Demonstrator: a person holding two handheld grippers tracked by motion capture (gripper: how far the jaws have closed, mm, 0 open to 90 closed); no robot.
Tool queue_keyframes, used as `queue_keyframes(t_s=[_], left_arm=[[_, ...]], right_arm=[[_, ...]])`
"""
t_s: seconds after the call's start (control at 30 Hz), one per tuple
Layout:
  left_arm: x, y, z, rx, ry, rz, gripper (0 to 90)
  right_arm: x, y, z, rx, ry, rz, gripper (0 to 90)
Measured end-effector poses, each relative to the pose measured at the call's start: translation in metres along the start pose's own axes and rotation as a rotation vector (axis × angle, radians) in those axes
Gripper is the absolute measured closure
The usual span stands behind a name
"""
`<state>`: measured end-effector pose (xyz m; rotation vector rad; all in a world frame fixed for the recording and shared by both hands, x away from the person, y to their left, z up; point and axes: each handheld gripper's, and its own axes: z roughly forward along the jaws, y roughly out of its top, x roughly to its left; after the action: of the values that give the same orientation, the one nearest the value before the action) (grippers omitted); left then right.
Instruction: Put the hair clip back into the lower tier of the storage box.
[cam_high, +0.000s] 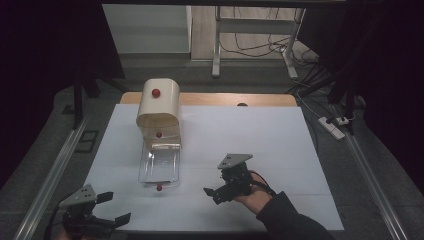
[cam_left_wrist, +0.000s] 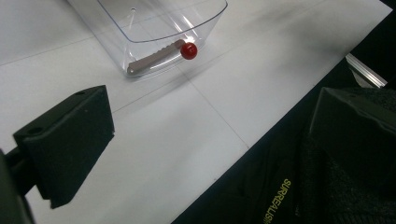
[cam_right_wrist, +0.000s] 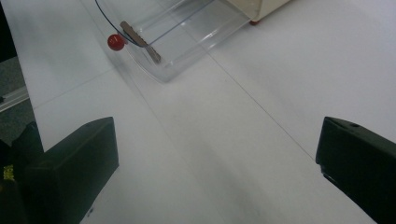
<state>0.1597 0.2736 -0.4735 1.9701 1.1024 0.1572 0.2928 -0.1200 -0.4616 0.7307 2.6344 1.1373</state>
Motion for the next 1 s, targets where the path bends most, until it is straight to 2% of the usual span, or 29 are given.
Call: queue_keyframes(t_s=[0.37, 0.47, 0.77, 1.0], left_arm=[[-0.001, 0.000, 0.000, 0.001, 0.003, 0.001, 0.2], [-0.001, 0.000, 0.000, 0.002, 0.004, 0.004, 0.2], [-0.001, 0.000, 0.000, 0.002, 0.006, 0.005, 0.2], [-0.001, 0.000, 0.000, 0.003, 0.008, 0.007, 0.2]], right_arm=[[-0.004, -0.014, -0.020, -0.001, -0.026, 0.022, 0.0], [-0.005, -0.018, -0.025, 0.010, -0.047, 0.023, 0.0], [-0.009, -0.031, -0.041, 0.007, -0.062, 0.043, 0.0], [-0.012, -0.043, -0.052, 0.011, -0.100, 0.054, 0.0]])
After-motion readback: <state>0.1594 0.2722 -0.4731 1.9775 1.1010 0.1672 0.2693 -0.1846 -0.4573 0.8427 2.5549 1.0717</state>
